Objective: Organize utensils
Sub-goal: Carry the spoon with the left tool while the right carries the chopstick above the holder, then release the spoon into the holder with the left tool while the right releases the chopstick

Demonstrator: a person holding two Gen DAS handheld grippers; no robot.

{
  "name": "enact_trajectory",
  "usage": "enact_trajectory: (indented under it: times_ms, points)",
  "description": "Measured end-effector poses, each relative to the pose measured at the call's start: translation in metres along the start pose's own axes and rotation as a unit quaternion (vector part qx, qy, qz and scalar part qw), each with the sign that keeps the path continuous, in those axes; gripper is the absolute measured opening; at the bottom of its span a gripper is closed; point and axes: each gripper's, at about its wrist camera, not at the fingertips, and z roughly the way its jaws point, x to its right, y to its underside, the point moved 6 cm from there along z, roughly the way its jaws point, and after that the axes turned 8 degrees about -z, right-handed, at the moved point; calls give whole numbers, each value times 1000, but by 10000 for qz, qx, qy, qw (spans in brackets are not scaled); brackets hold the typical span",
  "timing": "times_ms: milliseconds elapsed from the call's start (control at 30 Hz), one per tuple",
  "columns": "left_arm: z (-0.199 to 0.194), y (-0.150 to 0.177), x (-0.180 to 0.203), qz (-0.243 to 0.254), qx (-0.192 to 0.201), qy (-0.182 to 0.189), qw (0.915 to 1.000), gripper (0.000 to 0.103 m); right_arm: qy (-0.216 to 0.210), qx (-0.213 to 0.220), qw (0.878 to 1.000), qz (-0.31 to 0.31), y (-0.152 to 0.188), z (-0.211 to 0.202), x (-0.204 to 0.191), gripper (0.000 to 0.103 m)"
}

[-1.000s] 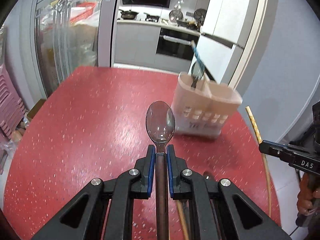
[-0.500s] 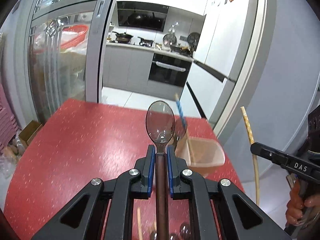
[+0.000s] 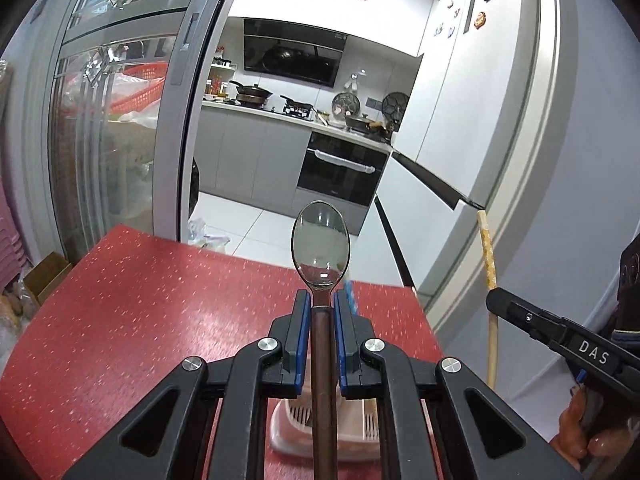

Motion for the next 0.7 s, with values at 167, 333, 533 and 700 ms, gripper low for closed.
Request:
enact_trajectory:
  times_ms: [167,333,533,700]
  points:
    - [24,-6,6,81,165,-62,9998,37,198,365,9991,-24,-16,16,7,8]
    - [41,-11,6,90,333,-70,9994,37,328,688,9968,-228,-30,28,3,8]
    - [56,-4,2,167,519,-161,9984,37,571,894,9917,-725,-25,52,-4,8]
    - [62,7,1,298,556,-227,9978,37,748,881,9890,-919,-7,65,0,8]
